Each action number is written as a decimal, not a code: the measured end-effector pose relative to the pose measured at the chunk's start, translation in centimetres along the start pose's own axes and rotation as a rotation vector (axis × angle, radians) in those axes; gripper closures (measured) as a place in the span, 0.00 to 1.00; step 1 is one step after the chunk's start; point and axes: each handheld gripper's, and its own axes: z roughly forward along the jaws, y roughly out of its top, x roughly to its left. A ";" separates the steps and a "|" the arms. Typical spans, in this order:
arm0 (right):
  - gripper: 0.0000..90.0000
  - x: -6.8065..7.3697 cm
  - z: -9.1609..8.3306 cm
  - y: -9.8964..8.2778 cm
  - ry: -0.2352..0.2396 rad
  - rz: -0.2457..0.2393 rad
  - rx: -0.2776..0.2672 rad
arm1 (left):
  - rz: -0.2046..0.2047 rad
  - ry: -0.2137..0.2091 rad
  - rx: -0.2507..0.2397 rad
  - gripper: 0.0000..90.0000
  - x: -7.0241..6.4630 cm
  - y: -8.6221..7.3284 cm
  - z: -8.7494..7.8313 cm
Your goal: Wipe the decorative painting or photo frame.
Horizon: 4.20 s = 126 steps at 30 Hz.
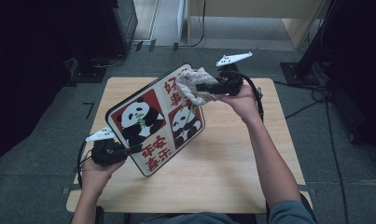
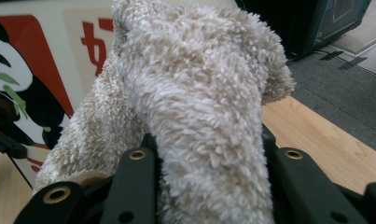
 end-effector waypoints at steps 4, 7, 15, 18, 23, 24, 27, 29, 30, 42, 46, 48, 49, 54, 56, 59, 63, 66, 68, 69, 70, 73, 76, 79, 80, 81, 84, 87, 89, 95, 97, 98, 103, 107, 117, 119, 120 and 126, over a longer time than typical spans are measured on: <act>0.72 -0.3 0.1 -0.7 0.013 0.009 -0.006 | -0.007 -0.005 -0.001 0.89 0.0 0.0 0.0; 0.72 -0.4 0.3 -0.8 0.014 0.005 0.000 | -0.013 -0.010 0.002 0.89 0.1 0.1 0.0; 0.72 -0.2 0.4 -1.0 0.019 0.008 -0.009 | -0.009 -0.008 -0.001 0.89 -0.1 -0.1 -0.1; 0.72 -0.1 0.4 -1.2 0.021 0.014 -0.003 | -0.006 -0.008 0.002 0.89 -0.1 -0.1 -0.2; 0.72 0.1 0.4 -1.7 0.018 0.005 0.001 | -0.004 -0.011 0.003 0.89 -0.3 -0.2 -0.4; 0.72 0.2 0.3 -1.8 0.015 0.008 0.007 | -0.003 -0.011 0.004 0.89 -0.3 -0.3 -0.4; 0.72 0.2 0.4 -2.2 0.017 0.006 0.015 | -0.004 -0.011 0.001 0.89 -0.5 -0.4 -0.4; 0.72 0.2 0.4 -2.4 0.015 0.007 0.019 | -0.001 -0.012 0.001 0.89 -0.6 -0.4 -0.4; 0.72 0.3 0.4 -2.5 0.014 0.011 0.024 | 0.000 -0.013 0.002 0.89 -0.6 -0.4 -0.4; 0.72 0.8 0.2 -3.6 0.009 0.011 0.036 | -0.002 -0.028 0.007 0.89 -1.0 -0.6 -0.5; 0.72 1.0 0.0 -4.0 0.004 0.008 0.038 | 0.002 -0.037 0.010 0.88 -1.2 -0.6 -0.4; 0.72 1.0 -0.2 -4.3 0.002 0.011 0.037 | 0.002 -0.041 0.010 0.88 -1.3 -0.6 -0.4; 0.72 1.0 -0.2 -4.4 0.003 0.009 0.033 | 0.003 -0.042 0.011 0.88 -1.4 -0.6 -0.3; 0.72 1.1 -0.3 -5.1 0.000 0.015 0.052 | 0.006 -0.046 0.010 0.88 -1.7 -0.7 -0.2; 0.72 1.1 -0.3 -5.5 -0.003 0.016 0.050 | 0.010 -0.051 0.011 0.88 -1.8 -0.7 -0.2; 0.72 1.1 -0.2 -6.0 -0.004 0.021 0.055 | 0.008 -0.055 0.011 0.88 -1.9 -0.7 -0.1; 0.72 1.1 -0.2 -6.7 -0.006 0.025 0.066 | 0.010 -0.056 0.011 0.88 -2.0 -0.7 -0.1; 0.72 1.0 -0.1 -7.3 -0.009 0.032 0.072 | 0.008 -0.060 0.010 0.88 -2.1 -0.7 0.0; 0.72 1.0 0.1 -7.7 -0.008 0.039 0.086 | 0.010 -0.061 0.009 0.87 -2.1 -0.7 0.0; 0.72 1.0 0.2 -7.9 -0.008 0.038 0.093 | 0.009 -0.061 0.008 0.87 -2.1 -0.7 0.0; 0.72 1.1 0.2 -8.1 -0.010 0.040 0.094 | 0.011 -0.059 0.008 0.87 -2.1 -0.7 0.0; 0.72 1.0 0.3 -8.7 -0.007 0.046 0.086 | 0.011 -0.062 0.008 0.87 -2.1 -0.7 0.0; 0.72 0.8 0.4 -9.3 0.000 0.057 0.095 | 0.012 -0.059 0.008 0.87 -2.1 -0.8 0.0; 0.72 0.9 0.4 -10.0 -0.009 0.049 0.092 | 0.013 -0.058 0.007 0.87 -2.1 -0.9 0.0; 0.72 0.8 0.5 -10.2 -0.007 0.048 0.090 | 0.013 -0.059 0.008 0.88 -2.1 -0.9 0.0; 0.72 0.8 0.5 -10.4 -0.009 0.051 0.096 | 0.012 -0.057 0.007 0.88 -2.1 -0.8 0.0; 0.72 0.6 0.6 -11.2 -0.014 0.050 0.098 | 0.012 -0.054 0.006 0.88 -2.2 -0.8 0.0; 0.72 0.6 0.8 -11.9 -0.020 0.061 0.112 | 0.014 -0.053 0.006 0.88 -2.2 -0.9 0.0; 0.72 0.5 0.9 -12.2 -0.016 0.072 0.125 | 0.015 -0.053 0.006 0.87 -2.2 -0.9 0.0; 0.71 0.4 1.1 -13.5 -0.022 0.081 0.137 | 0.021 -0.054 0.005 0.87 -2.1 -0.9 0.1; 0.71 0.3 1.1 -13.8 -0.022 0.089 0.142 | 0.023 -0.055 0.004 0.87 -2.1 -0.9 0.1; 0.71 0.3 1.1 -14.1 -0.022 0.090 0.139 | 0.024 -0.056 0.004 0.87 -2.1 -0.9 0.1; 0.71 0.2 1.3 -15.0 -0.028 0.103 0.147 | 0.026 -0.059 0.005 0.87 -2.0 -0.8 0.1; 0.71 0.0 1.4 -15.9 -0.033 0.101 0.132 | 0.028 -0.060 0.005 0.87 -2.0 -0.8 0.0; 0.71 -0.4 1.9 -17.3 -0.032 0.135 0.194 | 0.033 -0.068 0.006 0.86 -1.9 -0.8 0.0; 0.71 -0.5 2.1 -17.8 -0.032 0.123 0.197 | 0.032 -0.069 0.004 0.86 -1.9 -0.8 0.0; 0.71 -0.5 2.1 -17.9 -0.030 0.128 0.207 | 0.032 -0.070 0.004 0.86 -1.9 -0.8 0.0; 0.71 -0.8 2.5 -18.5 -0.021 0.142 0.245 | 0.025 -0.076 0.003 0.86 -1.9 -0.8 0.0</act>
